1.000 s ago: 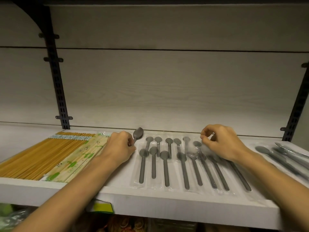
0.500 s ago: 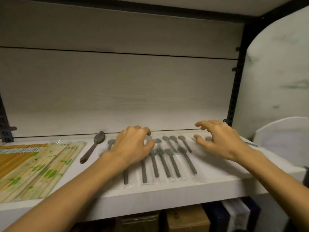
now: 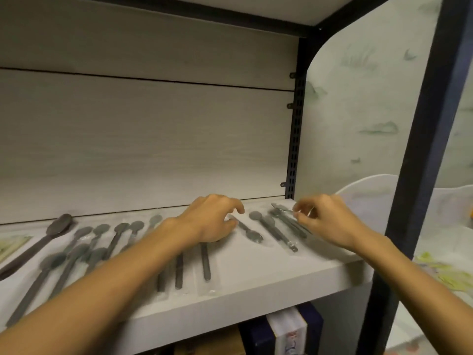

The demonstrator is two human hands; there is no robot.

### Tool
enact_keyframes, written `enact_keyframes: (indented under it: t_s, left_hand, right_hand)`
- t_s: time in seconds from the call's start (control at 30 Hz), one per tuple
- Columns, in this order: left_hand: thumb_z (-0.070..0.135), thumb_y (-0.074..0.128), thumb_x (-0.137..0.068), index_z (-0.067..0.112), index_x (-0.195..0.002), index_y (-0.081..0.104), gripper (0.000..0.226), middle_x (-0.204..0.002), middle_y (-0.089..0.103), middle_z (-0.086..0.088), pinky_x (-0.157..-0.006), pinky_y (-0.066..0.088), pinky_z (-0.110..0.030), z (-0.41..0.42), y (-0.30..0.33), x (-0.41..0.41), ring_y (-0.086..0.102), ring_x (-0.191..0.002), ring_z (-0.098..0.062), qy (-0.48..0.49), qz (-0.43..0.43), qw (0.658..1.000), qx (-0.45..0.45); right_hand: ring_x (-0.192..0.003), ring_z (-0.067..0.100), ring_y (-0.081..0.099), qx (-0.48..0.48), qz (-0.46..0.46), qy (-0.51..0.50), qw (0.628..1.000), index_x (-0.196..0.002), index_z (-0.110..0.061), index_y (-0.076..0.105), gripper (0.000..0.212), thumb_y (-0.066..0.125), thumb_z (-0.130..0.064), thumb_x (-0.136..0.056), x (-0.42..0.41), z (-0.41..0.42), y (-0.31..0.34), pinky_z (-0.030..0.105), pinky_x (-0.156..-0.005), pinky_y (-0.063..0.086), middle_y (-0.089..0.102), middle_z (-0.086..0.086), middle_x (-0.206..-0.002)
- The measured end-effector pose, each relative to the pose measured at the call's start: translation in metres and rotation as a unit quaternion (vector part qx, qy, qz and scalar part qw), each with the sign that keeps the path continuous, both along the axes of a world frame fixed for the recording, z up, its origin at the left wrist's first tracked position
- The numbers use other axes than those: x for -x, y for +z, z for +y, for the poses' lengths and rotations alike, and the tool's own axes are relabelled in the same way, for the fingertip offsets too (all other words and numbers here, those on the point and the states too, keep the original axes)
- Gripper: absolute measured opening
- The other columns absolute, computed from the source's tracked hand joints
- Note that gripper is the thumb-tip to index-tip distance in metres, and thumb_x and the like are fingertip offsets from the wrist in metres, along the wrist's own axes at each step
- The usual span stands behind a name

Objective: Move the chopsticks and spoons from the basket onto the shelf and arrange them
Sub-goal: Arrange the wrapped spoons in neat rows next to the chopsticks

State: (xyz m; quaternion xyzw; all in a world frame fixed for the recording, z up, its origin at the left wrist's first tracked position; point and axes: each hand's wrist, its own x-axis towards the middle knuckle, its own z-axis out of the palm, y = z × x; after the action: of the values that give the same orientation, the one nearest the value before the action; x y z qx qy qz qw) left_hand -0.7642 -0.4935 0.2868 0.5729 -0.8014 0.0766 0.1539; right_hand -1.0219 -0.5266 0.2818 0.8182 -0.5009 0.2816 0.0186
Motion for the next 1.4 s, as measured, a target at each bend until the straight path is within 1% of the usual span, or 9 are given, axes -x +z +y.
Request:
enact_keyframes:
  t_s: [0.2, 0.37, 0.5, 0.67, 0.77, 0.87, 1.03, 1.23, 1.4]
  left_hand:
    - [0.025, 0.061, -0.091, 0.030, -0.119, 0.064, 0.028, -0.123, 0.062, 0.006, -0.099, 0.042, -0.035, -0.031, -0.001, 0.021, 0.054, -0.116, -0.016, -0.039, -0.037, 0.991, -0.120]
    - [0.019, 0.067, -0.087, 0.022, -0.100, 0.070, 0.014, -0.099, 0.067, 0.011, -0.087, 0.042, -0.022, -0.041, -0.005, 0.026, 0.055, -0.095, -0.007, -0.056, -0.009, 0.990, -0.128]
    - [0.015, 0.065, -0.088, 0.020, -0.088, 0.066, 0.005, -0.088, 0.063, 0.014, -0.074, 0.037, -0.015, -0.043, -0.005, 0.031, 0.052, -0.085, -0.006, -0.070, -0.005, 0.989, -0.127]
    - [0.010, 0.063, -0.089, 0.018, -0.105, 0.066, 0.018, -0.105, 0.067, 0.007, -0.072, 0.039, -0.002, -0.042, -0.005, 0.033, 0.058, -0.096, -0.007, -0.084, 0.024, 0.985, -0.149]
    - [0.007, 0.063, -0.089, 0.017, -0.114, 0.066, 0.027, -0.111, 0.066, 0.007, -0.072, 0.038, 0.001, -0.042, -0.004, 0.034, 0.056, -0.095, -0.003, -0.084, 0.025, 0.985, -0.145]
    - [0.006, 0.063, -0.089, 0.015, -0.113, 0.067, 0.026, -0.108, 0.067, 0.003, -0.070, 0.037, -0.002, -0.044, -0.004, 0.036, 0.054, -0.091, -0.004, -0.089, 0.006, 0.987, -0.137]
    - [0.010, 0.066, -0.087, 0.010, -0.101, 0.069, 0.014, -0.102, 0.064, -0.002, -0.077, 0.040, -0.018, -0.044, 0.001, 0.031, 0.055, -0.092, -0.014, -0.098, -0.005, 0.991, -0.096]
    - [0.016, 0.064, -0.087, 0.018, -0.096, 0.068, 0.011, -0.097, 0.061, 0.004, -0.076, 0.042, -0.021, -0.034, 0.018, -0.004, 0.056, -0.091, -0.012, -0.069, 0.051, 0.996, 0.010]
    - [0.021, 0.064, -0.090, 0.020, -0.094, 0.068, 0.006, -0.084, 0.068, 0.007, -0.075, 0.051, -0.026, -0.020, 0.032, -0.035, 0.063, -0.080, -0.011, -0.039, 0.146, 0.987, 0.060]
  right_hand:
    - [-0.072, 0.008, 0.057, -0.040, 0.017, 0.083, 0.996, -0.093, -0.027, 0.068, 0.019, 0.062, -0.043, -0.084, -0.023, -0.012, -0.010, 0.027, -0.067, 0.046, 0.060, -0.015, -0.071]
    - [-0.098, 0.024, 0.060, -0.100, 0.080, 0.081, 0.988, -0.084, -0.032, 0.055, 0.012, 0.064, -0.038, -0.079, -0.031, -0.023, -0.014, 0.039, -0.084, 0.051, 0.062, -0.002, -0.089]
    - [-0.094, 0.024, 0.059, -0.133, 0.044, 0.067, 0.988, -0.105, -0.032, 0.060, 0.029, 0.063, -0.033, -0.076, -0.025, -0.029, -0.013, 0.037, -0.083, 0.052, 0.062, 0.000, -0.096]
    - [-0.087, 0.020, 0.060, -0.110, -0.041, 0.055, 0.992, -0.101, -0.027, 0.064, 0.027, 0.064, -0.040, -0.078, -0.017, -0.030, -0.011, 0.031, -0.073, 0.047, 0.058, -0.008, -0.078]
    - [-0.084, 0.022, 0.062, -0.108, -0.059, 0.047, 0.991, -0.095, -0.028, 0.062, 0.015, 0.060, -0.029, -0.081, -0.014, -0.028, -0.012, 0.029, -0.070, 0.044, 0.064, -0.006, -0.080]
    - [-0.077, 0.019, 0.063, -0.113, -0.077, 0.036, 0.990, -0.099, -0.027, 0.061, 0.015, 0.058, -0.026, -0.084, -0.013, -0.026, -0.010, 0.029, -0.067, 0.046, 0.069, -0.001, -0.082]
    - [-0.058, -0.001, 0.060, -0.127, -0.147, 0.033, 0.981, -0.105, -0.025, 0.056, 0.022, 0.062, -0.025, -0.084, -0.013, -0.022, -0.005, 0.012, -0.051, 0.041, 0.070, -0.003, -0.064]
    - [-0.055, 0.009, 0.062, -0.154, -0.203, 0.032, 0.966, -0.113, -0.023, 0.050, 0.036, 0.066, -0.019, -0.081, -0.021, -0.013, 0.003, 0.028, -0.059, 0.053, 0.069, 0.000, -0.058]
    - [-0.047, 0.008, 0.060, -0.197, -0.224, 0.061, 0.953, -0.117, -0.022, 0.047, 0.043, 0.062, -0.008, -0.080, -0.040, -0.003, 0.006, 0.020, -0.053, 0.045, 0.069, 0.006, -0.056]
